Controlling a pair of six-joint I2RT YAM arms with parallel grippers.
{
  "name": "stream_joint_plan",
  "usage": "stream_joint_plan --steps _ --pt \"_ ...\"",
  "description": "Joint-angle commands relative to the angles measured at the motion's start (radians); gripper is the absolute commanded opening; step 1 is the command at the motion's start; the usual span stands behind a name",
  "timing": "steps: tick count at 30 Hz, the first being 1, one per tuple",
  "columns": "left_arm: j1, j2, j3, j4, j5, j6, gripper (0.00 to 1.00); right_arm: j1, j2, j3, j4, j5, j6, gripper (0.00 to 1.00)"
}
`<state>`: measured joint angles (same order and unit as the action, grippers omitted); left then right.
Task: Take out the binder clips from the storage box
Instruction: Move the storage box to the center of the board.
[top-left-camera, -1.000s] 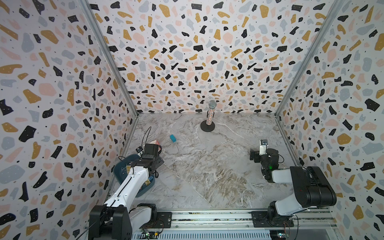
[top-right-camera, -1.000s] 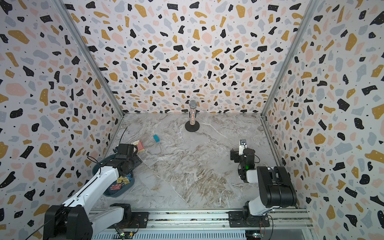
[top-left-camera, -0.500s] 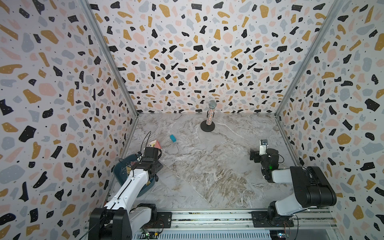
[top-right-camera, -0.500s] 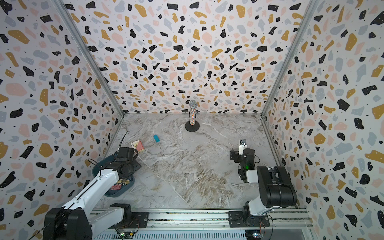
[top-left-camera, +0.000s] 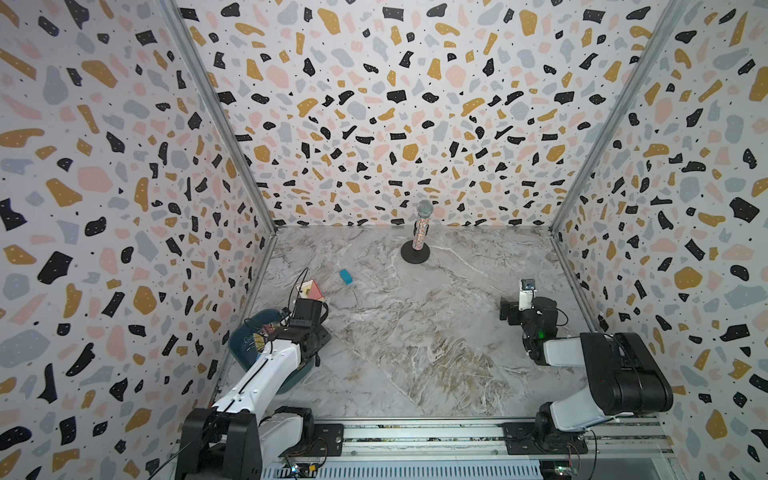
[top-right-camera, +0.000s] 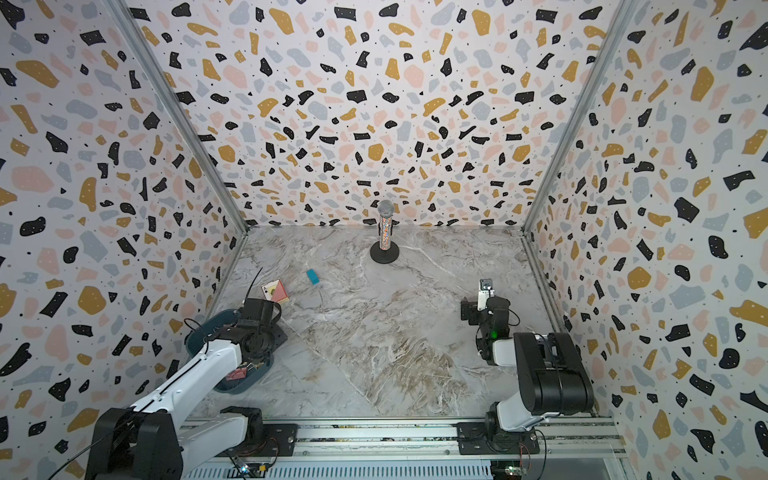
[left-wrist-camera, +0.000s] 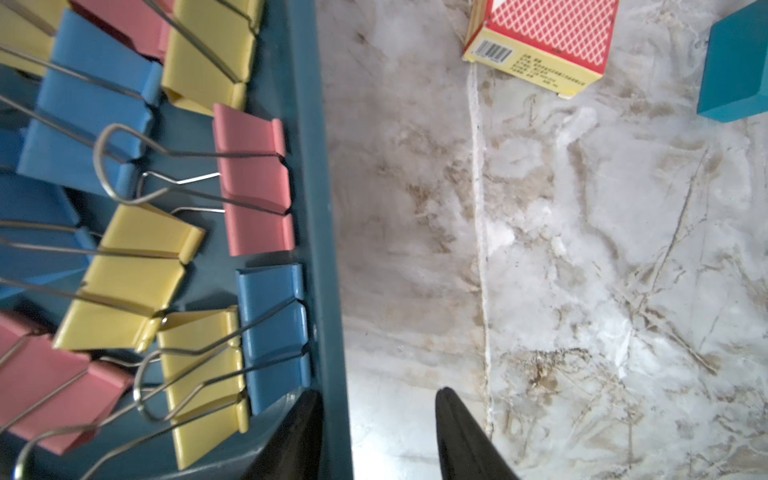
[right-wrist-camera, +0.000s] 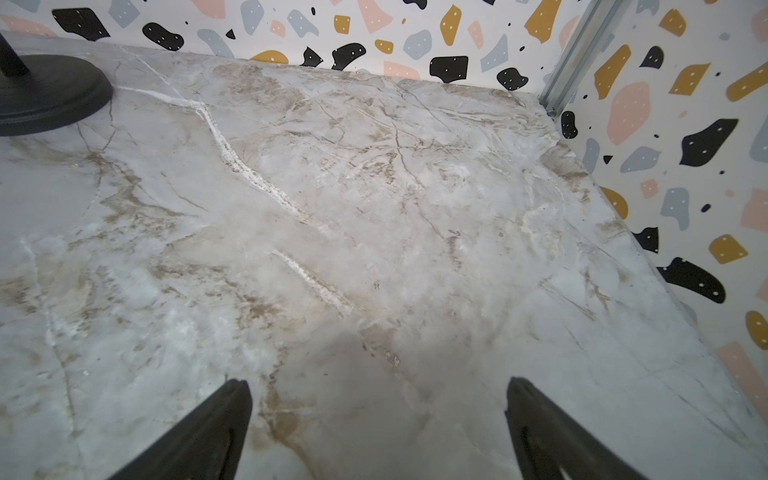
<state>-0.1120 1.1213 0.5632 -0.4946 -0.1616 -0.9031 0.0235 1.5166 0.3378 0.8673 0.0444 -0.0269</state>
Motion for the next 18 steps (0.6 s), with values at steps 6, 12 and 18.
stream_joint_plan --steps 6,12,18 --pt "-0.087 0.072 0.027 0.077 0.012 -0.048 0.43 -0.001 -0.005 0.024 -0.004 -0.004 -0.003 1.00" --pt "-0.164 0.161 0.084 0.125 0.004 -0.074 0.43 -0.001 -0.003 0.023 -0.004 -0.004 -0.002 1.00" --pt "-0.216 0.270 0.178 0.157 0.015 -0.070 0.44 -0.001 -0.004 0.024 -0.004 -0.003 -0.002 1.00"
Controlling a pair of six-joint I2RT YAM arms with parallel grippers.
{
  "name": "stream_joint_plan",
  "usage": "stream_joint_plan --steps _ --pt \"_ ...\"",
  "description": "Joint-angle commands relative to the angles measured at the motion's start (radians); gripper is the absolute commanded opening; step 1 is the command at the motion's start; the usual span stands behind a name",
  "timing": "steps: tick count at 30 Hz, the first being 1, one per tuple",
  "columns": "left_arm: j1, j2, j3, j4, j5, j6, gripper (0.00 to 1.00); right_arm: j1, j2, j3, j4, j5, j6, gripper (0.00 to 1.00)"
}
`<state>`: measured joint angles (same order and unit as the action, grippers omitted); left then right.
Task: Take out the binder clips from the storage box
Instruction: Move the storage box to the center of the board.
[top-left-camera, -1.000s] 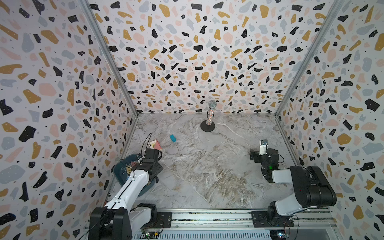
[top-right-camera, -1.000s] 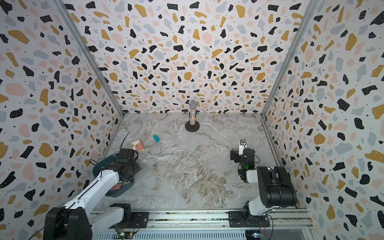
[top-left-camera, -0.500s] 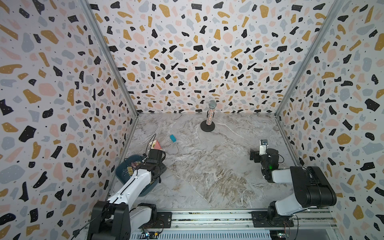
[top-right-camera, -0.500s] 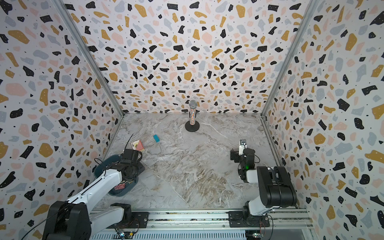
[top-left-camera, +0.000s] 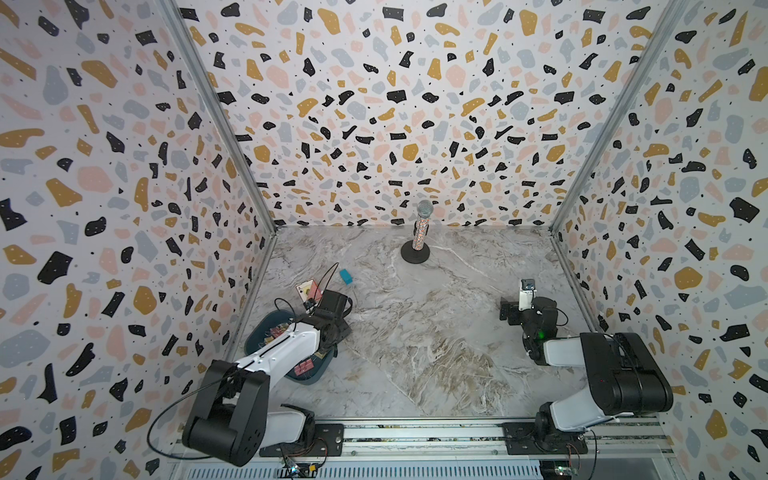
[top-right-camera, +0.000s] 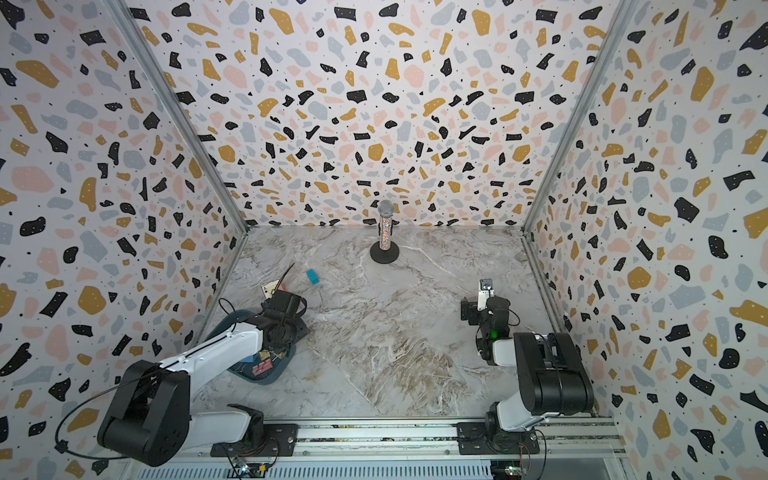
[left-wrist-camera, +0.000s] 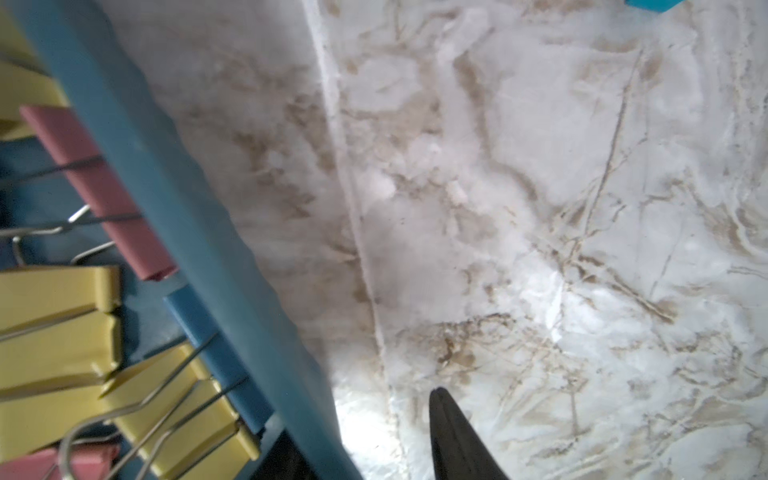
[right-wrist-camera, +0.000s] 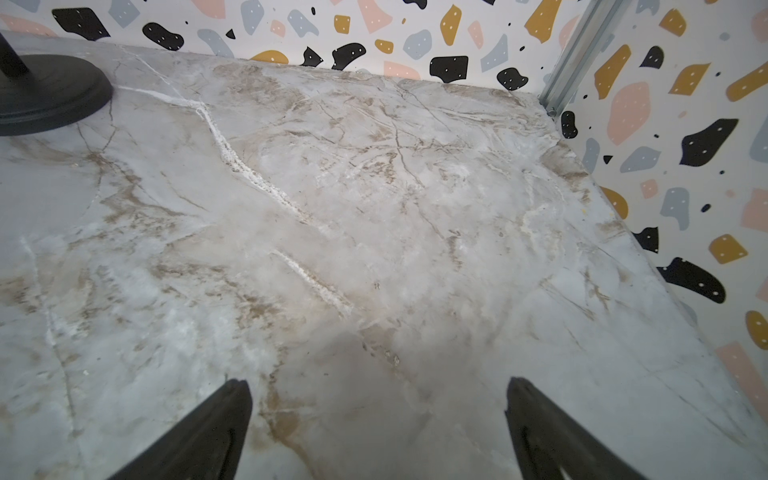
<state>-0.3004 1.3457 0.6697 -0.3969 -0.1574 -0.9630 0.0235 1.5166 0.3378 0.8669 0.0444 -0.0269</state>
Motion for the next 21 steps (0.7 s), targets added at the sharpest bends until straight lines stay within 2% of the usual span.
stream_joint_plan --steps 1,11,21 --pt "-0.033 0.063 0.087 0.064 0.013 -0.008 0.44 -0.001 -0.004 0.025 -0.003 -0.004 -0.002 1.00" --pt "-0.118 0.320 0.317 0.089 0.076 0.049 0.44 -0.001 -0.003 0.026 -0.004 -0.005 -0.002 1.00" --pt "-0.181 0.460 0.485 0.089 0.085 0.038 0.46 -0.002 -0.004 0.026 -0.005 -0.005 -0.002 1.00"
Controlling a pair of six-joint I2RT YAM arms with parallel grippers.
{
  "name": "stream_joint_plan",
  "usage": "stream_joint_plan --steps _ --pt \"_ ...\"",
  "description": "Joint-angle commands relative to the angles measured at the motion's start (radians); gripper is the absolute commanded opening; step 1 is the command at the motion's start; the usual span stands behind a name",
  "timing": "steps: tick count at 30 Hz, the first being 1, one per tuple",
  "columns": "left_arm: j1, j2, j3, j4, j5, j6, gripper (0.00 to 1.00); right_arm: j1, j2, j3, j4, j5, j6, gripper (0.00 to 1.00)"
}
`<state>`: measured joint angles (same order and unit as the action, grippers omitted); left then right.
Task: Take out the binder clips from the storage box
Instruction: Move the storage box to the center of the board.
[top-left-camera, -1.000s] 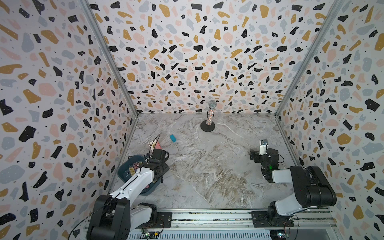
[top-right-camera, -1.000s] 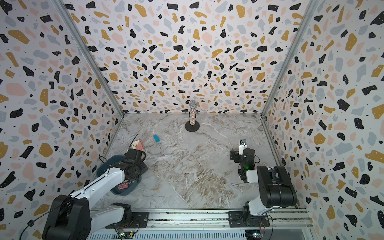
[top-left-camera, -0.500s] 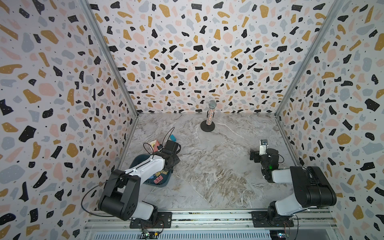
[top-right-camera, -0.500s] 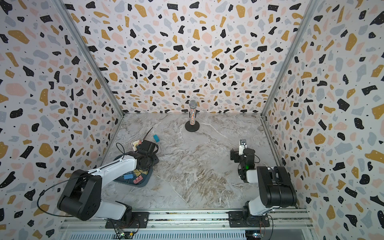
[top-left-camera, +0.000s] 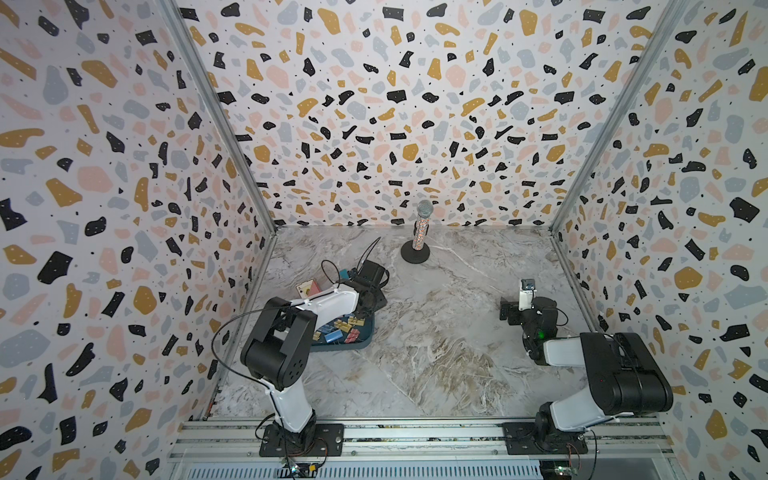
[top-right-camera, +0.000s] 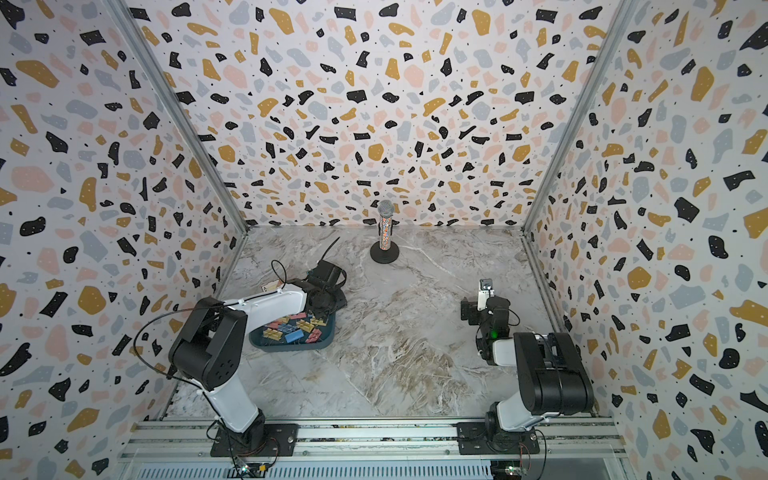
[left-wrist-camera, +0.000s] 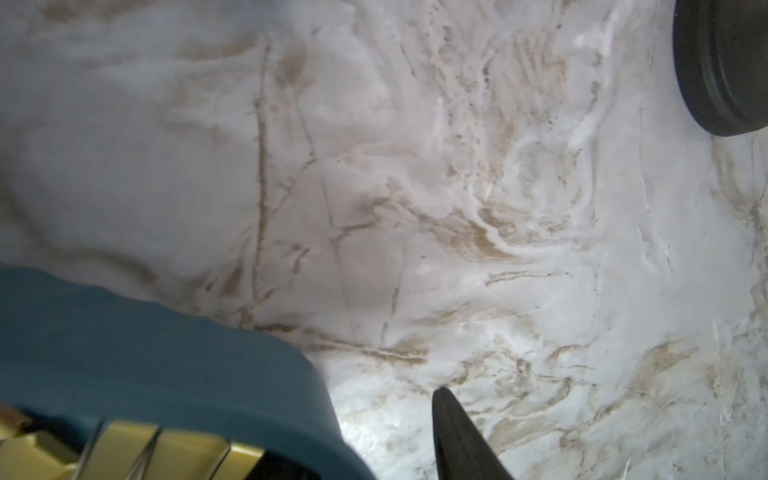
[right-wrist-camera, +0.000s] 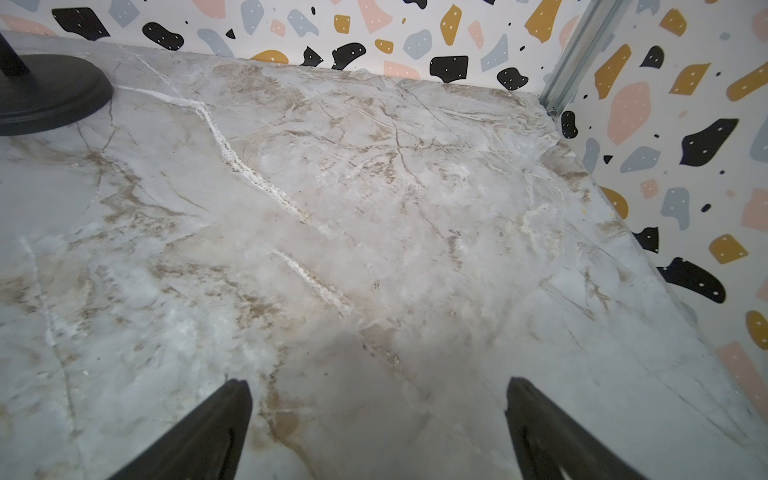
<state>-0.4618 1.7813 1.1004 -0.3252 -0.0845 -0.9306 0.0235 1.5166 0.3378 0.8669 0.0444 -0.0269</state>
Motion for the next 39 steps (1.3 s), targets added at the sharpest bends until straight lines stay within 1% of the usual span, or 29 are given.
stream_joint_plan --steps 1,11,14,20,24,28,34,37,39 --pt "-0.026 0.034 0.069 0.017 0.012 0.004 0.46 -0.001 -0.003 0.026 -0.004 -0.005 -0.002 1.00" --pt "-0.082 0.114 0.173 0.018 0.007 -0.007 0.46 -0.002 -0.003 0.025 -0.005 -0.004 -0.002 1.00" --pt "-0.096 0.132 0.195 0.018 0.008 -0.006 0.48 -0.002 -0.004 0.025 -0.005 -0.005 -0.001 1.00" --pt "-0.113 0.118 0.201 0.018 -0.004 -0.004 0.52 -0.001 -0.005 0.025 -0.005 -0.005 -0.002 1.00" --pt "-0.118 0.070 0.187 0.013 -0.018 0.008 0.54 -0.002 -0.004 0.025 -0.005 -0.005 -0.001 1.00" --pt "-0.118 0.004 0.170 -0.029 -0.050 0.033 0.55 -0.001 -0.005 0.024 -0.005 -0.005 -0.002 1.00" --pt "-0.117 -0.120 0.107 -0.061 -0.124 0.069 0.56 -0.001 -0.003 0.025 -0.005 -0.005 -0.001 1.00" --pt "-0.108 -0.190 0.089 -0.114 -0.183 0.138 0.57 -0.002 -0.003 0.026 -0.006 -0.006 -0.001 1.00" --pt "-0.087 -0.252 0.059 -0.153 -0.245 0.176 0.58 -0.001 -0.003 0.026 -0.005 -0.006 -0.001 1.00"
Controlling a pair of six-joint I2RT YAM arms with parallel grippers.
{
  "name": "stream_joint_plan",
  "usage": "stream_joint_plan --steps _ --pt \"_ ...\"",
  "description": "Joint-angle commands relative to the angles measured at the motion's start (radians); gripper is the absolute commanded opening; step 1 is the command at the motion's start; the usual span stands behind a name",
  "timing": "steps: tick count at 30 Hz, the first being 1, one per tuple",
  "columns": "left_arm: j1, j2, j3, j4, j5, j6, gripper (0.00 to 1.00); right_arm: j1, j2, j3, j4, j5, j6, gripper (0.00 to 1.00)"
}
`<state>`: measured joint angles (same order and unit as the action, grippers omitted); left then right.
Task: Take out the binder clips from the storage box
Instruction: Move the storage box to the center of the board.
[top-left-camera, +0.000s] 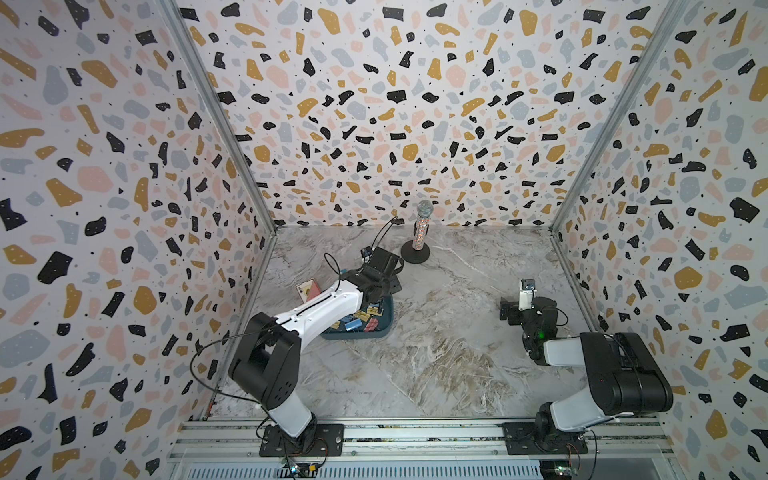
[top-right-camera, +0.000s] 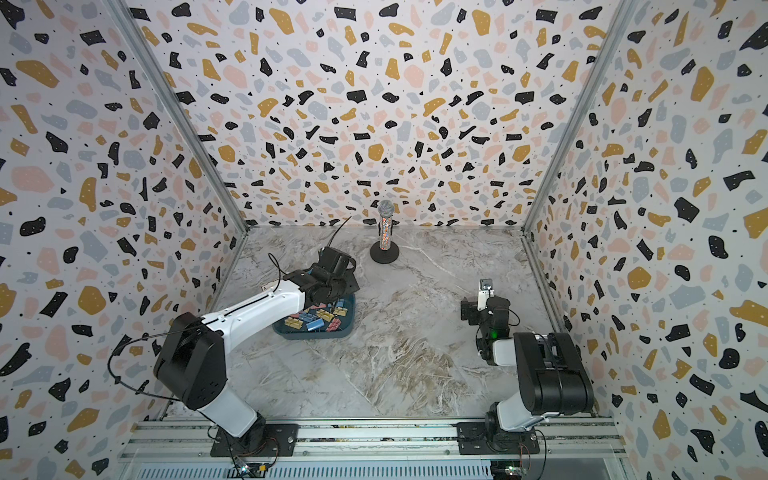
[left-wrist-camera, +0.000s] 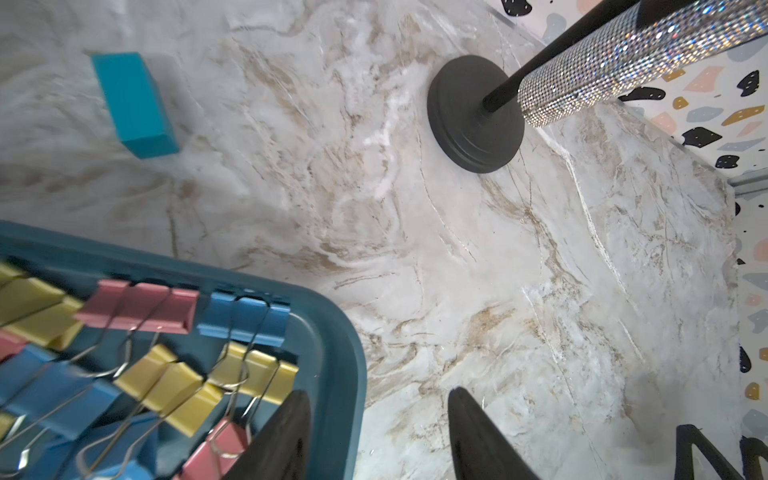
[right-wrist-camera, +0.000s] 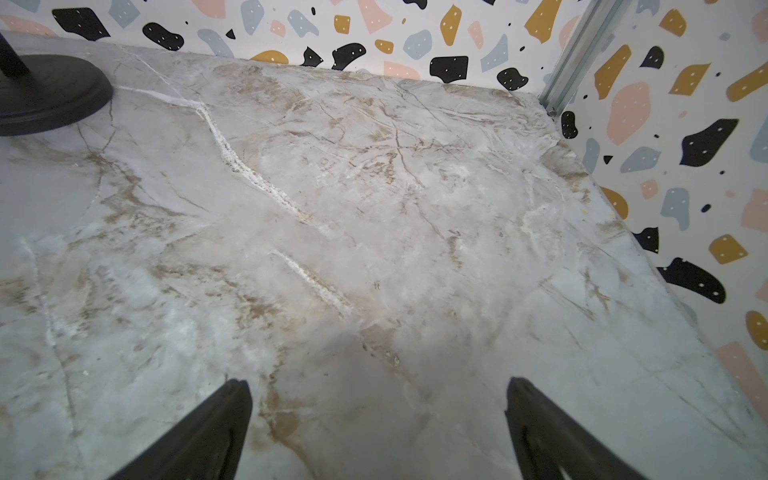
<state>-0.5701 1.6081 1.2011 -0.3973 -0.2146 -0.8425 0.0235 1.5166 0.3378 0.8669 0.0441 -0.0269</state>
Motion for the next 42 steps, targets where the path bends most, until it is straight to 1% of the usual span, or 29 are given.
stream_joint_plan --steps 1,3,5,7,9,12,15,18,23,30,37,42 --pt "0.037 -0.114 -0.061 -0.096 -0.137 0.101 0.59 -0.002 -0.003 0.026 -0.005 -0.006 -0.001 1.00" --pt "0.104 -0.205 -0.132 -0.105 -0.159 0.119 0.59 -0.001 -0.003 0.025 -0.005 -0.004 -0.002 1.00" --pt "0.182 -0.273 -0.198 -0.101 -0.142 0.123 0.56 -0.002 -0.005 0.023 -0.003 -0.004 -0.002 1.00" --pt "0.253 -0.323 -0.251 -0.098 -0.128 0.148 0.55 -0.001 -0.012 0.026 -0.006 -0.025 -0.013 0.94" --pt "0.320 -0.352 -0.287 -0.098 -0.112 0.188 0.53 0.000 -0.049 0.058 -0.102 -0.054 -0.027 0.91" --pt "0.410 -0.352 -0.321 -0.098 -0.059 0.216 0.49 0.000 -0.103 0.109 -0.235 -0.095 -0.041 0.90" --pt "0.464 -0.305 -0.323 -0.092 -0.028 0.238 0.47 0.003 -0.145 0.110 -0.266 -0.123 -0.051 0.90" --pt "0.505 -0.226 -0.294 -0.093 0.007 0.265 0.44 0.005 -0.174 0.118 -0.301 -0.155 -0.062 0.90" --pt "0.538 -0.170 -0.294 -0.073 0.013 0.267 0.43 0.005 -0.167 0.127 -0.320 -0.176 -0.066 0.90" --pt "0.545 -0.112 -0.291 -0.019 0.109 0.277 0.40 0.004 -0.159 0.130 -0.323 -0.185 -0.068 0.90" --pt "0.544 -0.062 -0.317 0.068 0.225 0.252 0.31 0.006 -0.151 0.132 -0.323 -0.191 -0.071 0.90" --pt "0.531 -0.046 -0.333 0.129 0.292 0.256 0.28 0.005 -0.138 0.138 -0.324 -0.196 -0.072 0.91"
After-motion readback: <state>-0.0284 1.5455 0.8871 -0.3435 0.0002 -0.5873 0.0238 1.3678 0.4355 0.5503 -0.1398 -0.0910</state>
